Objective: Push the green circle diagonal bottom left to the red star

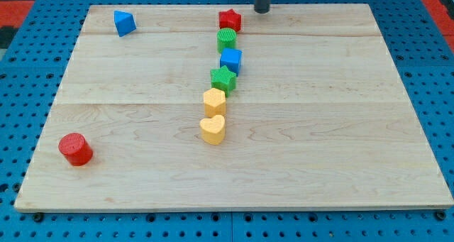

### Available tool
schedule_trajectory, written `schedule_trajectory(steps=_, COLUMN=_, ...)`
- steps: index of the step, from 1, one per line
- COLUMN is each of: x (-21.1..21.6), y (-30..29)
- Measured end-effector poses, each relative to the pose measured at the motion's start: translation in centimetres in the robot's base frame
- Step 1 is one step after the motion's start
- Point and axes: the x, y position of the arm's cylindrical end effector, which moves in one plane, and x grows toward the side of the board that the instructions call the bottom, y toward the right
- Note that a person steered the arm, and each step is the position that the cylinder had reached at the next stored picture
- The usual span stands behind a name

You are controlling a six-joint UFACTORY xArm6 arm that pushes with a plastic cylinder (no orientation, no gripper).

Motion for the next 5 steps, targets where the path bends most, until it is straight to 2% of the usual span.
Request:
schedule_trajectory(steps=1, x=0.8, y=1.0)
schedule_trajectory(steps=5, x=3.6, y=-2.8)
